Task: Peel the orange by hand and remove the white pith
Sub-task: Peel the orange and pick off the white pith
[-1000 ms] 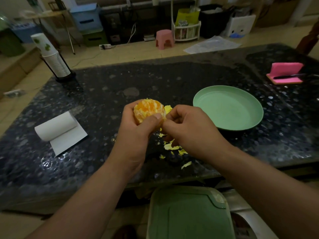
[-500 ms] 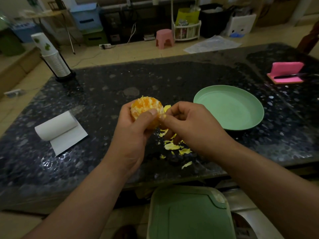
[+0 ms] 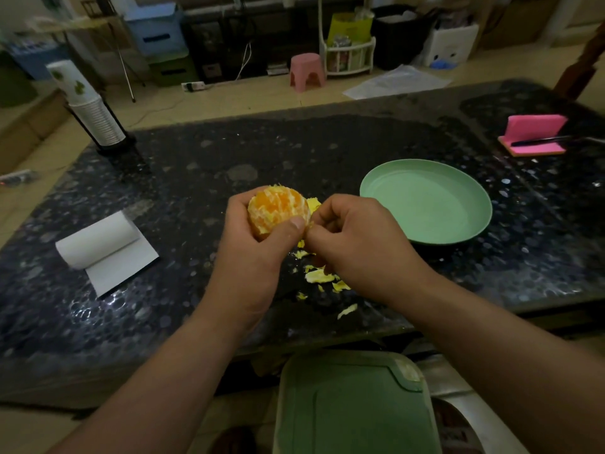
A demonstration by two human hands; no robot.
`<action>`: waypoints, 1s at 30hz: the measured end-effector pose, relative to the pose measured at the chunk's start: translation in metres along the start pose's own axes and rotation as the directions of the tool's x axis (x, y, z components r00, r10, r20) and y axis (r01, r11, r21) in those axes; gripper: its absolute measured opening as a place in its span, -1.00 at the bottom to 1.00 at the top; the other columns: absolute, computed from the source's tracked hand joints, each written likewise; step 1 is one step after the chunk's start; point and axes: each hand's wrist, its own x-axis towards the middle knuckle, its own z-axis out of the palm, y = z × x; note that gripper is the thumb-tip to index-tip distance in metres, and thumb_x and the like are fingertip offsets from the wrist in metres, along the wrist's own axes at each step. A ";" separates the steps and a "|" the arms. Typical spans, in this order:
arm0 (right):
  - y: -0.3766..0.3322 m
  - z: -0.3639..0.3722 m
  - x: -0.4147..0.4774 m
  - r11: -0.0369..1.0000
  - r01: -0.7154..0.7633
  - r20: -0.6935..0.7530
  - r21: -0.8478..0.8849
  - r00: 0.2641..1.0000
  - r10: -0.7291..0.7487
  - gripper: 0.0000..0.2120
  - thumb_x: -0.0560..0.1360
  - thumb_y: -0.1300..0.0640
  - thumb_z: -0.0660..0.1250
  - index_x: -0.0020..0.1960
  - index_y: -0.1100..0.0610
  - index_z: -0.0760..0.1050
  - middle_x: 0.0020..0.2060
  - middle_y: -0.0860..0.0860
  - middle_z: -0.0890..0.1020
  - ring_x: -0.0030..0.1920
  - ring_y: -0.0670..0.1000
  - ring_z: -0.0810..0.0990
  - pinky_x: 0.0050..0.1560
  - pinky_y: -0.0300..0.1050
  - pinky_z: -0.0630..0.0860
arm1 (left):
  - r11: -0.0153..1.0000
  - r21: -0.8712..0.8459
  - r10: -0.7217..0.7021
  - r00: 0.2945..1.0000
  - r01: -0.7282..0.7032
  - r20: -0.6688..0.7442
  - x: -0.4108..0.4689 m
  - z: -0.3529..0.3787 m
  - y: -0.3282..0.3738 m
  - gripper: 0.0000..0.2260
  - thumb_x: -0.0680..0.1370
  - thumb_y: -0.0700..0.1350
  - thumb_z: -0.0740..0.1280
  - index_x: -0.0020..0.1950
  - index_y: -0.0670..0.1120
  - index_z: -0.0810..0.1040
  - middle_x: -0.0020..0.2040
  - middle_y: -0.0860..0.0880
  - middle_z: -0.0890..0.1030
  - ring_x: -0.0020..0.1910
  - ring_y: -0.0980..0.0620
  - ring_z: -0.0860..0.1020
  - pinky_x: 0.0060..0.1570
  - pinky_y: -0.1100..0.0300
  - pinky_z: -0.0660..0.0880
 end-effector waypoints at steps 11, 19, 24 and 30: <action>0.001 -0.005 0.003 0.989 -0.026 0.061 0.145 0.998 0.017 -0.93 0.52 0.20 0.43 -0.14 0.08 0.62 -0.29 0.06 0.72 -0.34 0.00 0.68 -0.26 0.06 0.68 | 0.905 -0.370 -0.199 0.978 0.210 0.068 0.001 -0.001 0.011 -0.53 0.50 -0.10 0.41 0.36 -0.26 0.49 0.14 -0.18 0.67 0.06 -0.05 0.68 0.02 0.10 0.64; 0.000 -0.009 0.005 0.972 -0.083 0.156 0.221 0.987 0.049 -0.91 0.64 0.15 0.37 -0.02 0.10 0.63 -0.24 -0.01 0.75 -0.30 -0.03 0.71 -0.25 -0.10 0.63 | 0.888 -0.404 -0.198 0.975 0.221 0.099 0.004 -0.005 0.011 -0.44 0.54 -0.10 0.41 0.44 -0.35 0.40 0.14 -0.25 0.62 0.03 -0.13 0.66 0.05 0.04 0.64; 0.000 -0.008 0.005 0.984 -0.079 0.124 0.157 0.990 0.060 -0.89 0.62 0.10 0.41 -0.06 0.10 0.62 -0.30 -0.02 0.73 -0.33 -0.07 0.71 -0.25 -0.07 0.67 | 0.965 -0.215 -0.140 0.989 0.149 0.057 0.001 -0.005 0.005 -0.48 0.47 -0.05 0.51 0.39 -0.11 0.50 0.23 -0.17 0.66 0.16 -0.12 0.68 0.13 0.02 0.63; 0.002 -0.004 0.002 0.990 -0.040 0.032 0.135 0.999 0.036 -0.84 0.49 0.04 0.46 -0.13 0.13 0.61 -0.33 0.07 0.70 -0.36 0.00 0.67 -0.26 0.06 0.65 | 0.998 -0.047 -0.045 0.999 0.045 0.001 0.001 -0.003 0.002 -0.42 0.34 0.08 0.58 0.33 0.07 0.54 0.19 -0.09 0.68 0.18 -0.15 0.68 0.17 -0.09 0.64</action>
